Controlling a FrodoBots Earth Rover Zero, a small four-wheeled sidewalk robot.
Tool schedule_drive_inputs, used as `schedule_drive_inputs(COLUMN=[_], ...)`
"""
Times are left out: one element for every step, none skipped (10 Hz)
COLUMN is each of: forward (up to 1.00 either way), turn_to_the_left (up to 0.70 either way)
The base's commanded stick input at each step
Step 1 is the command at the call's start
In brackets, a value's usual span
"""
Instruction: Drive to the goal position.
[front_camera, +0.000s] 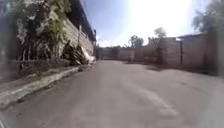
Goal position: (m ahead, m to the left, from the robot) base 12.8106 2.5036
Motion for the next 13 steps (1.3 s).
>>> schedule_drive_inputs(forward=[0.85, 0.85, 0.85, 0.85, 0.85, 0.85, 0.85, 0.85, 0.85, 0.85, 0.85, 0.85, 0.85], turn_to_the_left=[0.00, 0.00, 0.00, 0.00, 0.00, 0.00, 0.00, 0.00, 0.00, 0.00, 0.00, 0.00, 0.00])
